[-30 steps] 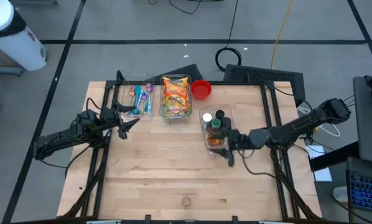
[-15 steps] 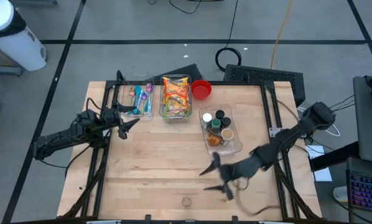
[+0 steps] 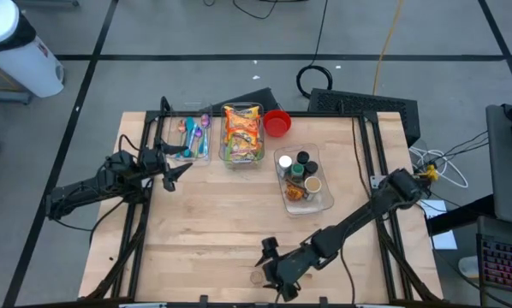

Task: Pick & Place Food Item
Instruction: Put the brown seasoning bottle into the bottom right transparent bin

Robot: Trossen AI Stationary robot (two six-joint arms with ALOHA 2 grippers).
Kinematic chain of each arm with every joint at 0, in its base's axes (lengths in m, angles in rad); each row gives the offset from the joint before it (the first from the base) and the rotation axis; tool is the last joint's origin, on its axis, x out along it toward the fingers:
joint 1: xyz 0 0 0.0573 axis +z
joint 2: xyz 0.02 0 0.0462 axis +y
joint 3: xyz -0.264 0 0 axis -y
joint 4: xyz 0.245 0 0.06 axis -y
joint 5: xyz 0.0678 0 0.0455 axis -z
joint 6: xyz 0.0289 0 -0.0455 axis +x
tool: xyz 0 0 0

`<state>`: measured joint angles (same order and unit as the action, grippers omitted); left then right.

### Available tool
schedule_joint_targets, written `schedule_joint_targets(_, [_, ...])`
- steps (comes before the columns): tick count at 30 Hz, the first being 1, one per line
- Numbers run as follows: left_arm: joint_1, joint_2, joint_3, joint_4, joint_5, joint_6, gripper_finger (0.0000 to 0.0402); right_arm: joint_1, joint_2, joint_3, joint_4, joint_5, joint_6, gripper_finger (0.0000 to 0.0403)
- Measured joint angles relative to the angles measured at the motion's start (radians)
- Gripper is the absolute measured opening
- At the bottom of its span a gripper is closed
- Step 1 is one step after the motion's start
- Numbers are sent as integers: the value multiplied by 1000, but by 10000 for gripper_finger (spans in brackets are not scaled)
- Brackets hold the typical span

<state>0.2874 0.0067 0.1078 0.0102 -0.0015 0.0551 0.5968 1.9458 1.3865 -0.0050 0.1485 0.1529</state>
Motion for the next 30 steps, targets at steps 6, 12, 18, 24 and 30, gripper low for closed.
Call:
schedule_joint_targets(6, [0, 0, 0, 0, 0, 0, 283, 6, 71, 0, 49, -21, 22, 298])
schedule_joint_targets(12, [0, 0, 0, 1, 0, 0, 283, 1, 94, 1, 76, -6, 22, 294])
schedule_joint_targets(18, [0, 0, 0, 1, 0, 0, 283, -14, 117, -1, 128, -6, -3, 286])
schedule_joint_targets(24, [0, 0, 0, 0, 1, 0, 283, -20, 165, -2, 128, -22, -5, 286])
schedule_joint_targets(30, [0, 0, 0, 0, 0, 0, 283, -20, 169, -2, 138, -21, -8, 272])
